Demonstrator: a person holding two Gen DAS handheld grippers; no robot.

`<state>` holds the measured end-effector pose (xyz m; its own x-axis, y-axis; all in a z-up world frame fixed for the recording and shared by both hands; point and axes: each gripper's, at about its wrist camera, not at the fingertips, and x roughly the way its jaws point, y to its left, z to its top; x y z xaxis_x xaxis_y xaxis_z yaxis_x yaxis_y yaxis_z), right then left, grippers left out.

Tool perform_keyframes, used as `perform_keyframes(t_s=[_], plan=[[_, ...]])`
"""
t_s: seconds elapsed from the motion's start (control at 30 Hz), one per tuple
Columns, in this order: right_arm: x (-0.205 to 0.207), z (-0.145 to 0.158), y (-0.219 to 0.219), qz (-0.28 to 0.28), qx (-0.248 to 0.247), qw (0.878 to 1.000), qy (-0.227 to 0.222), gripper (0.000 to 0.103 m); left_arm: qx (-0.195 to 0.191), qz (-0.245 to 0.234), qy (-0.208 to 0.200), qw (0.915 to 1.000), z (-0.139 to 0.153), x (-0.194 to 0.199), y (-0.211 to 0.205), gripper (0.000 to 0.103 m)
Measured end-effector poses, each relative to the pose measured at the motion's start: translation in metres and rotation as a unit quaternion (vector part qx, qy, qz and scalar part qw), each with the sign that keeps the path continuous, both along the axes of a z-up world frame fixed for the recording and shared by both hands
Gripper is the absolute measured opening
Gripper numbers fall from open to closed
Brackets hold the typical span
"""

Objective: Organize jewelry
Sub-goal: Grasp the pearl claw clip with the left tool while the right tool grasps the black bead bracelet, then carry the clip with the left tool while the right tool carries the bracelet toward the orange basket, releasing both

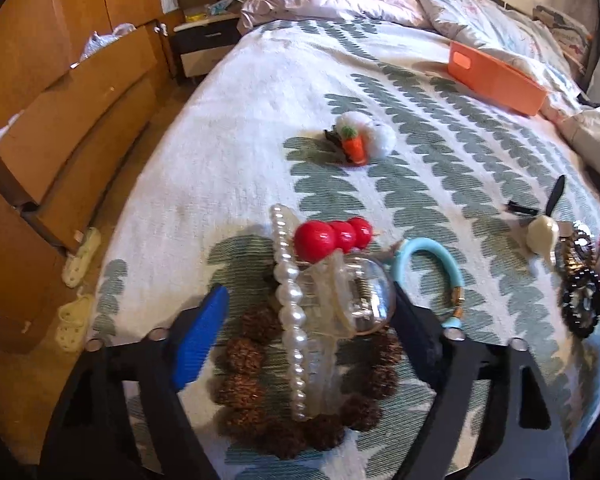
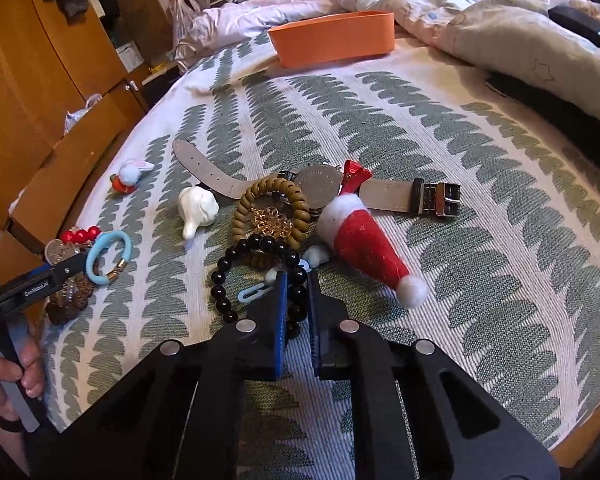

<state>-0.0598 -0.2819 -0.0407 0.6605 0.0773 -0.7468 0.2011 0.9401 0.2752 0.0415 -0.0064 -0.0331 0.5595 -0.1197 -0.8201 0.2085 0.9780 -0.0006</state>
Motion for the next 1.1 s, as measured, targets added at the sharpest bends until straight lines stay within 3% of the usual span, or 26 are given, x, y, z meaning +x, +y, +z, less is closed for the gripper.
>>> perform_keyframes(t_s=[0.1, 0.13, 0.17, 0.37, 0.7, 1.1], plan=[[-0.004, 0.004, 0.0, 0.007, 0.007, 1.0, -0.009, 0.011, -0.003, -0.005, -0.005, 1.0, 0.003, -0.004, 0.0, 0.061], [-0.004, 0.005, 0.001, 0.009, 0.007, 1.0, -0.012, 0.011, -0.004, -0.006, -0.007, 0.9999, 0.005, -0.005, 0.0, 0.051], [-0.005, 0.007, 0.001, 0.009, 0.007, 1.0, -0.016, 0.011, -0.003, -0.005, -0.011, 0.9999, 0.007, -0.006, 0.002, 0.05], [-0.013, 0.019, 0.004, 0.02, 0.014, 0.999, -0.042, 0.01, -0.045, 0.0, 0.004, 0.999, 0.012, -0.008, 0.015, 0.05], [-0.031, 0.044, 0.006, 0.03, 0.017, 0.995, -0.093, 0.011, -0.074, -0.015, -0.036, 0.9965, 0.039, -0.025, 0.023, 0.05], [-0.03, 0.068, 0.013, 0.045, 0.026, 0.99, -0.135, 0.011, -0.065, -0.004, -0.074, 0.9951, 0.056, -0.027, 0.023, 0.05]])
